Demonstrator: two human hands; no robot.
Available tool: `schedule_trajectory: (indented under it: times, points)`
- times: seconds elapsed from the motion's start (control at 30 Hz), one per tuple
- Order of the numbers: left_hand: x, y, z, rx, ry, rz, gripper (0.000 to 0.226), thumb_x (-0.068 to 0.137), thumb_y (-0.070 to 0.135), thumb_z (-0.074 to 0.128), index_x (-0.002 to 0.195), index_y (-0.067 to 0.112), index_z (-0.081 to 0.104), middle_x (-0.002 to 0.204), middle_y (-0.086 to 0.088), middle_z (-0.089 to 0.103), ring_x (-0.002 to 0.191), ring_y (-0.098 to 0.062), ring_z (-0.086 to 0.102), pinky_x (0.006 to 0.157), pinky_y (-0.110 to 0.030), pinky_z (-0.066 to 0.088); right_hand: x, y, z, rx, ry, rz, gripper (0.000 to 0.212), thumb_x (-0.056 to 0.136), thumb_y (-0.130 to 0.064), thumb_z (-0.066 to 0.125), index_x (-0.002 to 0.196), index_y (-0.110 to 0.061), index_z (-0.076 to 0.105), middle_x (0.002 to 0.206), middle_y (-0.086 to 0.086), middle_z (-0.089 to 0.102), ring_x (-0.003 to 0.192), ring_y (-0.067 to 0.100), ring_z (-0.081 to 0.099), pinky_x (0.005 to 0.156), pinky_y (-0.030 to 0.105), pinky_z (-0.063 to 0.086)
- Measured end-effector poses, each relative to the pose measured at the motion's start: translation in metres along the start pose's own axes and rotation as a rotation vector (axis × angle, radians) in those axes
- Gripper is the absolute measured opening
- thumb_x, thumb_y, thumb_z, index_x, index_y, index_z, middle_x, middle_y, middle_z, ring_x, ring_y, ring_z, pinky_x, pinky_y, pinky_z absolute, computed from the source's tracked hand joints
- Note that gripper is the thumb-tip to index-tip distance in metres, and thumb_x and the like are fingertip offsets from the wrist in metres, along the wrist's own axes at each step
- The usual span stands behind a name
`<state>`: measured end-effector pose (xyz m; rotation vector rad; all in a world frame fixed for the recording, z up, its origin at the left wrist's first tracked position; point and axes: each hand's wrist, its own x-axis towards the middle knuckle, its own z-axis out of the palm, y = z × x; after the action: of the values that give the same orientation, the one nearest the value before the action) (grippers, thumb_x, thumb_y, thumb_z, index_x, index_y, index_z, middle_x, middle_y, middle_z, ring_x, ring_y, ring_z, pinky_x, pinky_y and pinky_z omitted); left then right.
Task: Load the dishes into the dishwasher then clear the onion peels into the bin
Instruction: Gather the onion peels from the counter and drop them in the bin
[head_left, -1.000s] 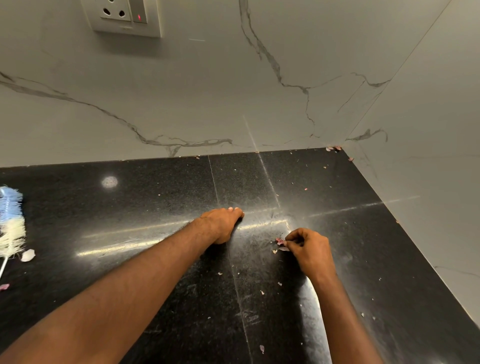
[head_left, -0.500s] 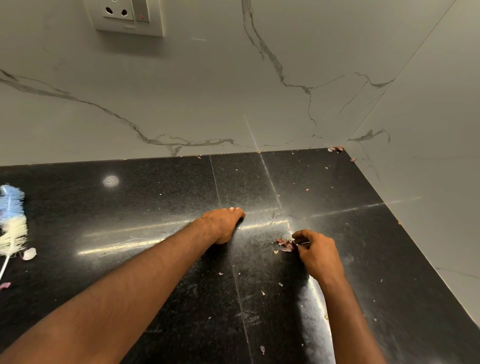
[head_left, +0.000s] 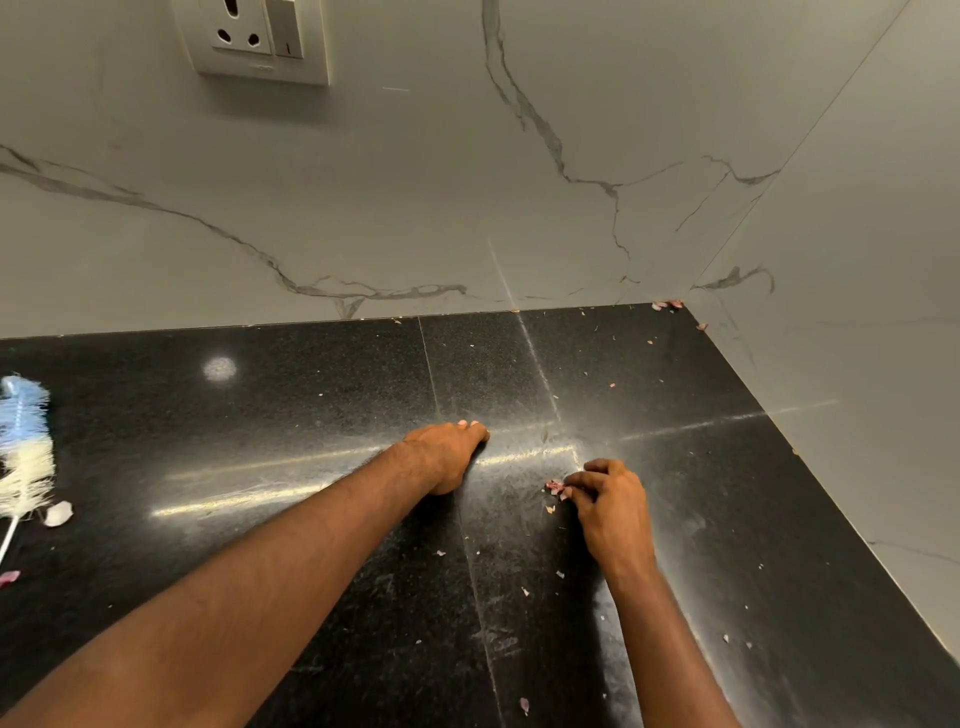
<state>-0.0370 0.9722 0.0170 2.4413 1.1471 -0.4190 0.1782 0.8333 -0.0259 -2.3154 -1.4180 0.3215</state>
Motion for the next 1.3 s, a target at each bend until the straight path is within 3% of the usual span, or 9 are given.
schedule_trajectory:
  times: [0.17, 0.27, 0.43, 0.63, 0.77, 0.93, 1.1, 1.2, 1.3]
  points:
    - [0.001, -0.002, -0.001, 0.004, -0.001, 0.003, 0.061, 0.1, 0.007, 0.057, 0.154, 0.022, 0.032, 0.159, -0.006, 0.041, 0.135, -0.029, 0.052, 0.107, -0.043, 0.044, -0.012, -0.014, 0.005, 0.186, -0.095, 0.054, 0.044, 0.105, -0.012, 0.045, 0.146, -0.026, 0.054, 0.145, 0.004, 0.061, 0.132, 0.027, 0.058, 0.11, 0.042, 0.047]
    - [0.002, -0.005, 0.0, 0.002, -0.007, 0.004, 0.062, 0.1, 0.008, 0.058, 0.154, 0.023, 0.031, 0.16, -0.006, 0.04, 0.135, -0.03, 0.052, 0.107, -0.043, 0.044, -0.021, -0.018, 0.011, 0.14, -0.239, -0.021, 0.058, 0.108, -0.011, 0.035, 0.164, -0.023, 0.028, 0.17, 0.001, 0.027, 0.157, 0.02, 0.024, 0.129, 0.034, 0.017]
    - [0.004, -0.002, 0.002, 0.007, -0.001, 0.0, 0.062, 0.1, 0.008, 0.06, 0.153, 0.022, 0.032, 0.155, -0.006, 0.045, 0.134, -0.029, 0.053, 0.106, -0.042, 0.044, -0.028, -0.018, 0.013, -0.103, -0.378, -0.244, 0.078, 0.099, 0.008, 0.034, 0.167, -0.021, 0.009, 0.173, -0.004, -0.007, 0.16, 0.013, -0.006, 0.123, 0.021, -0.009]
    - [0.005, -0.001, 0.008, 0.002, 0.01, 0.002, 0.067, 0.099, 0.004, 0.057, 0.158, 0.02, 0.028, 0.164, -0.005, 0.035, 0.146, -0.027, 0.043, 0.119, -0.046, 0.039, -0.035, -0.03, 0.018, -0.321, -0.252, -0.288, 0.055, 0.104, 0.001, 0.039, 0.158, -0.008, 0.041, 0.166, 0.01, 0.036, 0.152, 0.025, 0.038, 0.124, 0.03, 0.027]
    - [-0.002, 0.006, 0.01, 0.033, 0.009, 0.006, 0.078, 0.101, -0.001, 0.049, 0.166, 0.021, 0.012, 0.174, 0.0, 0.007, 0.16, -0.021, 0.016, 0.129, -0.043, 0.022, -0.023, -0.039, 0.011, -0.312, -0.195, -0.193, 0.028, 0.094, -0.001, 0.053, 0.11, -0.01, 0.074, 0.115, 0.009, 0.07, 0.101, 0.027, 0.068, 0.086, 0.036, 0.054]
    - [-0.02, 0.008, 0.012, 0.043, -0.021, -0.012, 0.06, 0.098, 0.007, 0.058, 0.154, 0.018, 0.04, 0.153, -0.012, 0.05, 0.138, -0.032, 0.051, 0.114, -0.046, 0.044, -0.016, -0.04, 0.002, -0.32, -0.196, -0.219, 0.025, 0.088, -0.002, 0.058, 0.103, -0.009, 0.078, 0.109, 0.013, 0.072, 0.1, 0.033, 0.069, 0.085, 0.037, 0.055]
    - [-0.068, -0.014, 0.026, -0.266, 0.036, 0.014, 0.041, 0.101, 0.012, 0.057, 0.142, 0.019, 0.057, 0.138, -0.007, 0.066, 0.127, -0.027, 0.062, 0.107, -0.043, 0.05, -0.007, -0.014, -0.006, 0.497, 0.028, 0.241, 0.018, 0.086, -0.002, 0.077, 0.098, -0.012, 0.084, 0.096, 0.006, 0.081, 0.092, 0.019, 0.075, 0.091, 0.029, 0.057]
    - [-0.114, -0.029, 0.046, -0.476, 0.173, 0.022, 0.032, 0.103, 0.014, 0.057, 0.134, 0.019, 0.064, 0.127, 0.0, 0.072, 0.118, -0.014, 0.067, 0.102, -0.034, 0.053, -0.012, -0.016, -0.003, 1.355, -0.075, 0.552, 0.024, 0.091, 0.012, 0.065, 0.087, -0.005, 0.081, 0.092, 0.01, 0.078, 0.083, 0.017, 0.078, 0.075, 0.023, 0.063]
    - [-0.154, -0.041, 0.07, -0.73, 0.267, -0.017, 0.023, 0.104, 0.012, 0.057, 0.123, 0.02, 0.068, 0.108, 0.002, 0.075, 0.094, -0.008, 0.074, 0.086, -0.03, 0.061, -0.021, -0.03, -0.007, 1.646, -0.241, 0.616, 0.035, 0.096, 0.011, 0.057, 0.08, -0.005, 0.084, 0.097, 0.013, 0.079, 0.086, 0.018, 0.079, 0.069, 0.02, 0.061]
